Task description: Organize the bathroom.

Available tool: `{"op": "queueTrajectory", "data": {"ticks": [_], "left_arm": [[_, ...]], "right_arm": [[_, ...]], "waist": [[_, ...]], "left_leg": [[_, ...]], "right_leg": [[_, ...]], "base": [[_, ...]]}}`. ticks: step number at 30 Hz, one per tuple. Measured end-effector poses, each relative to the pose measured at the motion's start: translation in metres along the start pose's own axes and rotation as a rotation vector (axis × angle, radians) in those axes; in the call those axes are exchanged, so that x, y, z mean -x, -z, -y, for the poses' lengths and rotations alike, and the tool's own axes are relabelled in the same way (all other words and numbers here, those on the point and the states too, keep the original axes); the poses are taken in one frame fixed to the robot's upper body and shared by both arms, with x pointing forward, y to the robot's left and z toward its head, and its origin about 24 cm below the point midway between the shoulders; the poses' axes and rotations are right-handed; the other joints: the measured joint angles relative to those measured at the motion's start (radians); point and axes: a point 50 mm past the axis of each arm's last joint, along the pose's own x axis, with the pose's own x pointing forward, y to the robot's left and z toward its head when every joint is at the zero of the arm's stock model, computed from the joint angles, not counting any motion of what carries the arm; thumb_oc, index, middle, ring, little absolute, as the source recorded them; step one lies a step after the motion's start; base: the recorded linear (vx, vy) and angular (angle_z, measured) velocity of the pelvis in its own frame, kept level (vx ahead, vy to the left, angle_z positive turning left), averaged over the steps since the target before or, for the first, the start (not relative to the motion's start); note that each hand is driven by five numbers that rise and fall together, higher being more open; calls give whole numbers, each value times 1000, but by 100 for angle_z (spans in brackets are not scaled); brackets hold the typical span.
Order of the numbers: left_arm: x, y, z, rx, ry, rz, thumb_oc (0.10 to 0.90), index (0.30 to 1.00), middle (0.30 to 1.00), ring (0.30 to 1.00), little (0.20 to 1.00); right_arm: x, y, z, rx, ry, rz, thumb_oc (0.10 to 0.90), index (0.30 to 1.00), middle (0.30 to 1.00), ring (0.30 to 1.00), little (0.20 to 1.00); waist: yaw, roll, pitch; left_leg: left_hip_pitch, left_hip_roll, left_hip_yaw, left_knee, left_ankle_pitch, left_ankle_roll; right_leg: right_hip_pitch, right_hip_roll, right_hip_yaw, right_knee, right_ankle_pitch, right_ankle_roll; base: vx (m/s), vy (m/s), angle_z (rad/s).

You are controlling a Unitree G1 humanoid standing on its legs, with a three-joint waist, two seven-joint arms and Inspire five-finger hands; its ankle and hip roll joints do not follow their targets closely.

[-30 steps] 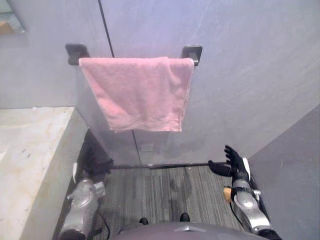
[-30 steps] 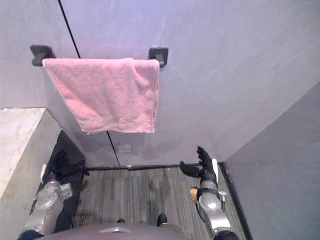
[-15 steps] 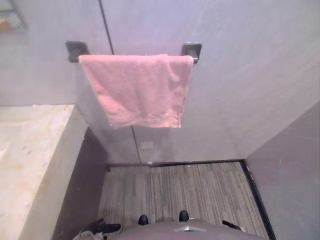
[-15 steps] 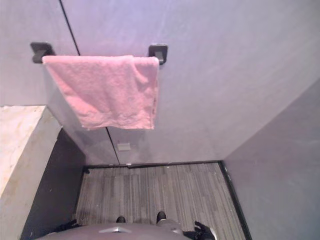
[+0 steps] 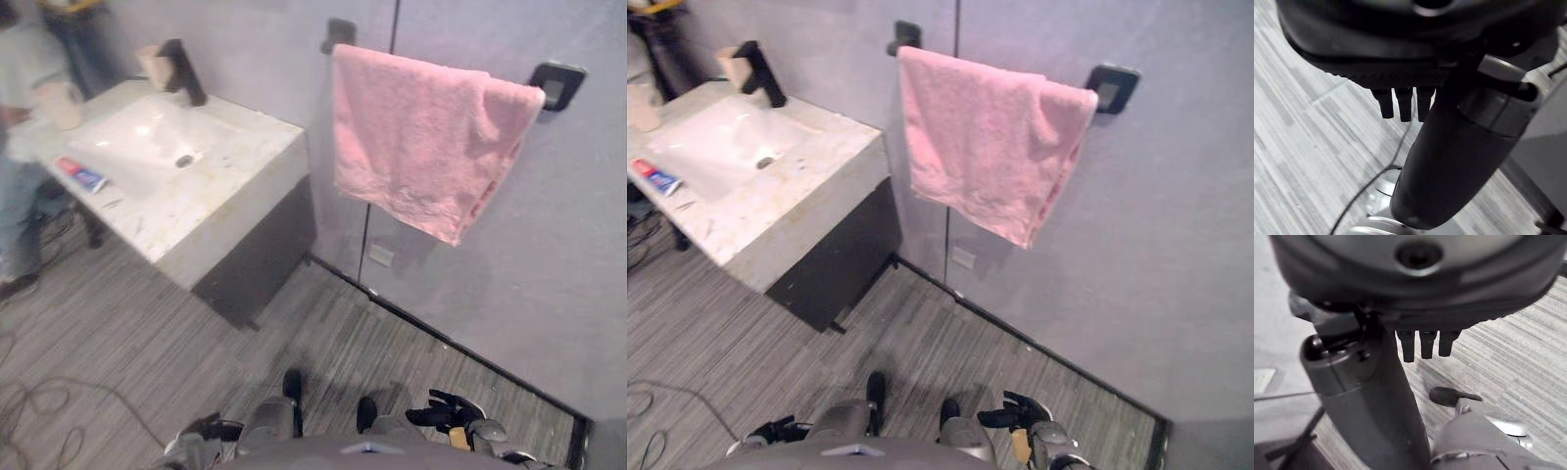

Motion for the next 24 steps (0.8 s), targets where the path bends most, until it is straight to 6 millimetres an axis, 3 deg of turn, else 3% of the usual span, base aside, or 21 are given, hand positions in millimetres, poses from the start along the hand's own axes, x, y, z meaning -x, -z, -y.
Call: {"op": "queueTrajectory", "data": {"ticks": [3,4,5,6,7,8,9,10,11,12,13,14,15,17,18,19,20,22,24], "left_arm": [[0,-3,-9,-96,-65,14,800,900,900,900,900],[0,-2,-11,-119,-68,18,800,900,900,900,900],[1,3,-11,-165,-72,14,800,900,900,900,900],[1,4,-11,-167,-72,12,800,900,900,900,900],[1,13,-10,-165,-70,-13,800,900,900,900,900],[2,16,-10,-166,-68,-21,800,900,900,900,900],[2,17,-7,-164,-55,-21,800,900,900,900,900],[2,17,-2,-161,-37,-17,800,900,900,900,900],[2,17,-2,-162,-37,-19,800,900,900,900,900],[3,22,-11,-167,-55,-34,800,900,900,900,900],[2,21,-17,-179,-66,-36,800,900,900,900,900],[2,17,-19,-195,-68,-29,800,900,900,900,900],[1,11,-15,-221,-54,-7,800,900,900,900,900],[1,9,-8,-240,-30,10,800,900,900,900,900],[1,7,-8,-245,-21,15,800,900,900,900,900],[1,2,-5,-247,-13,31,800,900,900,900,900],[1,-1,-2,-270,-5,42,800,900,900,900,900],[0,-10,1,-321,0,67,800,900,900,900,900],[0,-33,14,-365,22,126,800,900,900,900,900]], "right_arm": [[1,10,2,-42,1,-54,800,900,900,900,900],[2,14,6,-69,13,-70,800,900,900,900,900],[4,23,11,-92,29,-93,800,900,900,900,900],[4,24,12,-95,33,-96,800,900,900,900,900],[7,34,18,-76,51,-133,800,900,900,900,900],[8,37,21,-75,62,-144,800,900,900,900,900],[10,45,24,-77,78,-171,800,900,900,900,900],[11,49,26,-78,96,-189,800,900,900,900,900],[11,51,22,-80,97,-197,800,900,900,900,900],[10,53,15,-88,90,-203,800,900,900,900,900],[10,55,9,-93,88,-209,800,900,900,900,900],[9,54,6,-97,91,-209,800,900,900,900,900],[9,53,7,-108,118,-210,800,900,900,900,900],[9,48,17,-102,148,-201,800,900,900,900,900],[9,47,18,-73,144,-198,800,900,900,900,900],[8,36,23,-60,145,-162,800,900,900,900,900],[8,32,29,-46,145,-145,800,900,900,900,900],[7,32,23,-25,116,-158,800,900,900,900,900],[5,29,15,-17,84,-154,800,900,900,900,900]], "waist": [[-20,-24,-13],[-26,-24,-23],[-35,-4,-36],[-37,0,-38],[-53,29,-51],[-60,39,-58],[-62,54,-59],[-60,67,-60],[-58,60,-61],[-63,20,-74],[-63,-8,-86],[-63,-23,-86],[-54,-37,-81],[-50,-18,-67],[-45,-23,-54],[-36,-14,-40],[-43,7,-29],[-66,27,-26],[-92,61,-5]], "left_leg": [[87,91,112,10,-12,-25],[104,117,111,5,-14,-31],[123,160,113,-6,-9,-31],[132,168,110,-12,-7,-34],[174,200,117,-68,-2,-13],[187,214,114,-98,11,11],[209,206,115,-135,9,2],[234,177,125,-191,-34,-32],[248,148,132,-222,-39,-40],[278,70,172,-294,-29,-11],[279,28,189,-314,-34,11],[270,5,186,-310,-25,21],[255,-26,163,-283,1,25],[254,-43,167,-258,-17,56],[252,-71,175,-225,-18,77],[242,-73,185,-208,-34,99],[260,-85,171,-226,-44,131],[280,-93,112,-273,-29,180],[277,-95,36,-293,-6,211]], "right_leg": [[-5,-49,-130,0,3,26],[-11,-66,-161,0,11,32],[-19,-69,-161,1,-6,49],[-22,-70,-158,1,-6,49],[-24,-69,-123,4,-19,69],[-28,-71,-71,4,-22,74],[-37,-84,-26,36,-22,83],[-55,-118,16,84,-26,102],[-58,-140,37,105,-31,123],[-65,-207,95,106,-46,118],[-57,-249,98,106,-17,109],[-57,-277,91,110,13,123],[-69,-309,95,138,60,115],[-88,-326,115,163,173,121],[-135,-351,127,235,251,159],[-183,-369,124,310,282,160],[-221,-365,148,375,257,170],[-227,-281,217,457,104,164],[-247,-149,268,515,-18,154]], "base": [[-184,378,133],[-238,668,147],[-165,541,101],[-195,714,130],[-136,506,115],[-203,792,149],[-137,571,116],[-150,675,92],[-135,725,76],[-116,688,64],[-106,671,64],[-57,463,52],[-54,451,40],[-55,517,12],[-40,552,-10],[-20,452,-2],[-20,438,22],[25,417,62],[131,299,99]]}}
